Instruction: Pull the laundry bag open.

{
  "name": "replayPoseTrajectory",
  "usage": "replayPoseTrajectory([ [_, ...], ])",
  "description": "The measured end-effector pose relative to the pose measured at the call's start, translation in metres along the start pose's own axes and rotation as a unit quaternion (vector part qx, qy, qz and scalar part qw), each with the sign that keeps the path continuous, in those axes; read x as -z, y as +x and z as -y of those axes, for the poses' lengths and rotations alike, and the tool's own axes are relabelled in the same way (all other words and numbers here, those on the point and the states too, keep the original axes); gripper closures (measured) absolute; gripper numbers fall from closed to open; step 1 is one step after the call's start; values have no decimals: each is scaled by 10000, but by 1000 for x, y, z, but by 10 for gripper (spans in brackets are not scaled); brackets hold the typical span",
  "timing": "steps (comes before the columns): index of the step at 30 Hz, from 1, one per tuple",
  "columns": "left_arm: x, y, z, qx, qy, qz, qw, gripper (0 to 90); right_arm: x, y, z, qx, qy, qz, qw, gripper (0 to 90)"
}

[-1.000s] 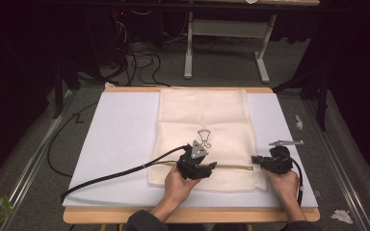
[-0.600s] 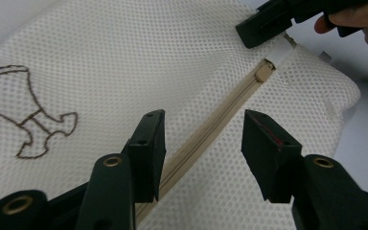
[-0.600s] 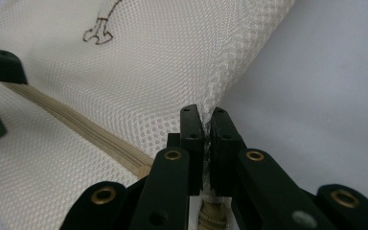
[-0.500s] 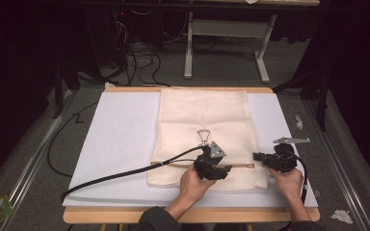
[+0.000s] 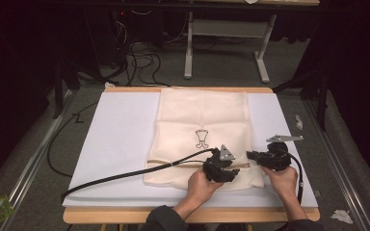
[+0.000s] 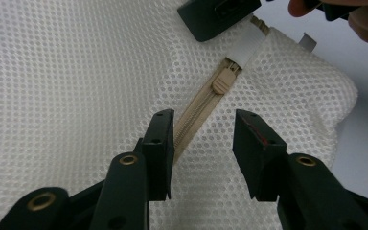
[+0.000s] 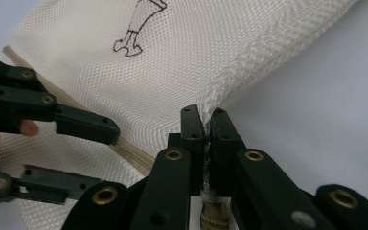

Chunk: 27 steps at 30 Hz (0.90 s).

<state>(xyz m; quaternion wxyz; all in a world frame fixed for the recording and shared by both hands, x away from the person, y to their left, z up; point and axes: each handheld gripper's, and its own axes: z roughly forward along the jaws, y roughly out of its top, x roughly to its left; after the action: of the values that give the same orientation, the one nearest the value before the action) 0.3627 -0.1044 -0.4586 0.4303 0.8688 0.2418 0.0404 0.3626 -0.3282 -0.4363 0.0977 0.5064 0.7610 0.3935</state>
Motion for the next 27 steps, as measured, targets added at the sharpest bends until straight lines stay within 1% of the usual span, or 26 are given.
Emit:
replayPoseTrajectory([
  [2,0,0,0,-1,45,15,10000,602,0,2,-1,-33,-2,-43,10000,880],
  [3,1,0,0,-37,57,4,10000,607,-1,3,-1,-36,-21,-61,10000,880],
  [6,3,-1,0,-73,26,24,10000,622,-1,4,-2,-31,-17,-93,10000,880],
  [8,2,0,-1,-32,-4,59,10000,627,-4,7,-2,-9,-45,-161,9999,881],
  [12,-2,2,0,93,12,184,9998,632,-7,10,-3,-5,-65,-247,9997,881],
  [15,-2,2,0,107,6,217,9997,643,-8,13,-4,9,-66,-266,9996,882],
  [17,-3,3,0,112,25,203,9997,645,-8,13,-4,-2,-87,-297,9995,882],
  [19,-4,4,0,142,16,186,9997,644,-8,16,-5,60,-152,-314,9994,882],
  [22,-6,4,1,169,4,192,9997,640,-8,18,-5,81,-146,-341,9993,882],
  [24,-8,5,1,246,-3,226,9994,638,-8,17,-5,20,-162,-399,9991,882],
  [26,-10,5,2,252,-42,285,9993,642,-9,17,-6,-4,-155,-486,9987,882],
  [27,-10,5,2,252,-42,285,9993,650,-9,17,-6,-4,-155,-486,9987,882],
])
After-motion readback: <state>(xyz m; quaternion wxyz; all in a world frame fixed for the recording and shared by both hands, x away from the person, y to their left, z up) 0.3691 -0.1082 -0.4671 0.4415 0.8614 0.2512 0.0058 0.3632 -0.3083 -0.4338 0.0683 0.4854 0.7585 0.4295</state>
